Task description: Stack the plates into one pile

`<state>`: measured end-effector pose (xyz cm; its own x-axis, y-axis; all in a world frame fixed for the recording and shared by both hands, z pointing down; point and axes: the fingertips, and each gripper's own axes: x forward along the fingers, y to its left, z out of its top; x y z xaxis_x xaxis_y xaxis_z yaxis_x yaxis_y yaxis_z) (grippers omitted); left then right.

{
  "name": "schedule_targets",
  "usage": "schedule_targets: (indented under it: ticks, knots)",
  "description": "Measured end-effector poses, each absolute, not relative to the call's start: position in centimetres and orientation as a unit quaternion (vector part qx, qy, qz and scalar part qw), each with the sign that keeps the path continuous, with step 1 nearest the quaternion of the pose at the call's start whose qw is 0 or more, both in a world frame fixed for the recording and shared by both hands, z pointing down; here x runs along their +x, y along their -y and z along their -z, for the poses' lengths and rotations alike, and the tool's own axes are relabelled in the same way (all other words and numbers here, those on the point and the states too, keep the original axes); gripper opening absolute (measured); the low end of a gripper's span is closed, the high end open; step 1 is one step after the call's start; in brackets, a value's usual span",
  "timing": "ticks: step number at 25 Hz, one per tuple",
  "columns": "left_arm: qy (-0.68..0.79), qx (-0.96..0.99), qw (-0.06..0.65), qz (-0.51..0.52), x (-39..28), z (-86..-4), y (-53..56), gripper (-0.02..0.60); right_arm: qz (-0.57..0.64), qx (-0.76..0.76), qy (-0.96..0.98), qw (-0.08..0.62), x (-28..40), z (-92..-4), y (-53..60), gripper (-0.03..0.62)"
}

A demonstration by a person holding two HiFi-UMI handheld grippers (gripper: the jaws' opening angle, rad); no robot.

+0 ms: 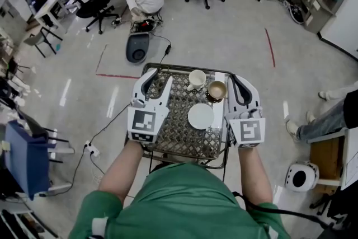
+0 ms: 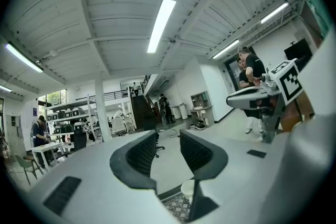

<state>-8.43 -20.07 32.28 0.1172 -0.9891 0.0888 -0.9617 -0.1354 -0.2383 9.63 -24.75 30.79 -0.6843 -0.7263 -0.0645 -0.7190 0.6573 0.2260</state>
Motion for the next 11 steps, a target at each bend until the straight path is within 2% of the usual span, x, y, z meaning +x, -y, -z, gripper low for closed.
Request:
schedule_targets:
  ticks: [4,11]
  knots:
    - [-0.656,-0.743,0.052,0.122,-7.9,-33.7,19.4,0.153,0.114,0.397,0.911,0.017,10.4,-31.3,24.2,0.034]
    - [-0.656,-0.742,0.074,0.117,-7.3,-31.0,19.9,0.153,0.115,0.393,0.912,0.010,10.3,-31.0,24.5,0.034]
